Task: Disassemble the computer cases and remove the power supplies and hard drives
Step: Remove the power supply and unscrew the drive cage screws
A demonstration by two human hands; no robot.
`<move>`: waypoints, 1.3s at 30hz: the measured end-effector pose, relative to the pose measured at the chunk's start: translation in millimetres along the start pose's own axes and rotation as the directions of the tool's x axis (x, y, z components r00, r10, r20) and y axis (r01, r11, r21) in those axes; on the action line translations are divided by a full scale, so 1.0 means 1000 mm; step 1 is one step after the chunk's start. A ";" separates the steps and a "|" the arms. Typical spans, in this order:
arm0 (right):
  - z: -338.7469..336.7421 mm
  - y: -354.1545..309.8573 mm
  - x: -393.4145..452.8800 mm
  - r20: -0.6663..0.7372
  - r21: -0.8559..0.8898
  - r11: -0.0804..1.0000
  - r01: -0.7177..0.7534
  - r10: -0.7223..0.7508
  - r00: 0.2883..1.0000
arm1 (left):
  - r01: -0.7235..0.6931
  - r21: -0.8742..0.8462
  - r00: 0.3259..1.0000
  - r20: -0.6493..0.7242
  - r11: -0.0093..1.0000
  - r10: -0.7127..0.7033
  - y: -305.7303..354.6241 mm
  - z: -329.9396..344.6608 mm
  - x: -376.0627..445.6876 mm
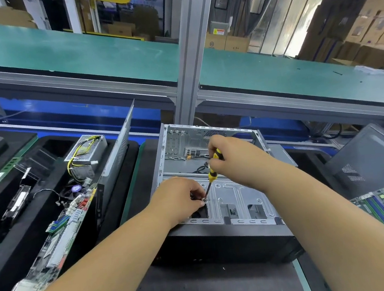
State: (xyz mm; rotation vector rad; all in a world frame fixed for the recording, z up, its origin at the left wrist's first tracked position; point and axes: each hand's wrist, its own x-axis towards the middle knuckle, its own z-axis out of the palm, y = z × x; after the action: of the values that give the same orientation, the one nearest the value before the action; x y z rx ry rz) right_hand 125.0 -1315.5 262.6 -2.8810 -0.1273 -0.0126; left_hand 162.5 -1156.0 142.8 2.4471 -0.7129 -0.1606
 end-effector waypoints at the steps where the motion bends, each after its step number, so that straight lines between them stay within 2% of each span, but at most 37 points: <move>1: 0.001 0.000 0.000 -0.017 -0.046 0.999 -0.004 0.003 1.000 | 0.003 -0.003 1.000 0.001 1.000 -0.003 0.000 0.000 0.000; 4: 0.000 0.002 0.001 -0.059 -0.122 0.992 -0.031 0.024 0.998 | 0.018 -0.010 1.000 0.004 1.000 -0.018 0.000 0.000 -0.001; 8: -0.001 0.001 0.002 -0.050 -0.029 0.998 -0.049 0.047 0.998 | 0.023 -0.007 1.000 0.012 1.000 -0.023 0.001 0.000 -0.001; 14: 0.001 0.000 0.000 -0.062 0.008 1.000 -0.013 0.014 0.998 | 0.016 -0.002 1.000 0.014 1.000 -0.016 0.001 -0.001 0.001; 22: -0.005 0.000 0.001 0.043 0.064 0.998 0.027 -0.030 0.999 | 0.030 -0.015 0.999 0.030 0.999 -0.030 0.001 -0.001 0.001; 26: -0.001 0.003 -0.001 -0.048 -0.177 0.983 0.056 -0.066 0.997 | 0.027 -0.013 0.999 0.024 1.000 -0.026 0.001 -0.001 0.000; 28: -0.001 0.004 0.001 -0.075 -0.217 0.975 0.052 -0.070 0.995 | 0.030 -0.012 0.999 0.022 0.999 -0.030 0.001 -0.001 0.001; 36: -0.003 0.004 0.000 -0.038 0.049 0.998 0.037 -0.035 0.999 | 0.031 -0.048 0.998 0.064 0.998 -0.028 -0.001 0.002 0.002; 39: 0.002 0.005 0.000 -0.018 0.057 0.997 0.044 -0.043 0.999 | 0.034 -0.049 0.997 0.066 0.998 -0.031 -0.002 0.002 0.002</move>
State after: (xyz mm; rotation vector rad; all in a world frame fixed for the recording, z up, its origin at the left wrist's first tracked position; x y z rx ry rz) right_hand 125.8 -1320.2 259.7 -2.8195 -0.1842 -0.0406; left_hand 164.6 -1157.2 140.1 2.4158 -0.6888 -0.2691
